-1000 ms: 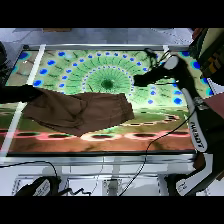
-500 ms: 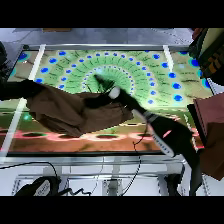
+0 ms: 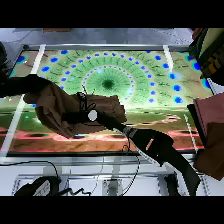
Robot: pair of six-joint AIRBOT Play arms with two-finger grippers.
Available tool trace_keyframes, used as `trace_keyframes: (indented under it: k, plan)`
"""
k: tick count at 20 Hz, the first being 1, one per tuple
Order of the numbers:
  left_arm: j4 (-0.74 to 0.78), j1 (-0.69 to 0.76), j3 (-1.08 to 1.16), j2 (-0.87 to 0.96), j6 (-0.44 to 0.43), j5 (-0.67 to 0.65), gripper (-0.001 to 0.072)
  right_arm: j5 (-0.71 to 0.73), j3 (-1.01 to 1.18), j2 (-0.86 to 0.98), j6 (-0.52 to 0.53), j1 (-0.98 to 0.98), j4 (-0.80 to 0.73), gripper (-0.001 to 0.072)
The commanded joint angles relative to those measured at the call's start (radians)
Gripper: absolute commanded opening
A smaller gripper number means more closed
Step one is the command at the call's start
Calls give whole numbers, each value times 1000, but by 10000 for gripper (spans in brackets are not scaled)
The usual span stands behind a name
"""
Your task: Fold the clothes and pants, and hang the long-sleeved shirts on hangers.
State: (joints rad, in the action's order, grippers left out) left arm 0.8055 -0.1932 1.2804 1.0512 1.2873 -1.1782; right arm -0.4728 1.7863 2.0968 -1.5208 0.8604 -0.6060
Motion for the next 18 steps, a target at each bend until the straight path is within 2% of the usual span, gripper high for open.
trace_keyframes:
  k: [1, 4, 7, 9, 14, 15, 16, 17, 18]
  plan:
    - [-6, 106, -3, 77, 0, 26, 17, -141, 0, -20, -17, -101, -142, 35]
    - [-8, 237, -3, 200, 0, 112, 17, -388, 0, -76, -59, -262, -356, 34]
    - [-129, 372, -3, 327, -1, 211, 17, -592, 0, -156, -76, -416, -577, 35]
    - [-198, 473, -3, 407, -15, 330, 17, -643, 0, -222, -76, -514, -645, 35]
    - [-333, 673, -3, 556, -16, 572, 17, -666, 0, -360, -76, -711, -650, 35]
    - [-335, 697, -3, 571, -16, 601, 83, -674, 0, -374, -76, -734, -651, 35]
    - [-335, 713, -3, 581, -16, 619, 353, -691, 0, -382, -62, -756, -653, 35]
    - [-335, 717, -3, 584, -30, 622, 691, -720, 0, -382, -22, -775, -660, 36]
    - [-335, 716, -3, 581, -67, 616, 709, -753, -1, -381, 21, -797, -685, 36]
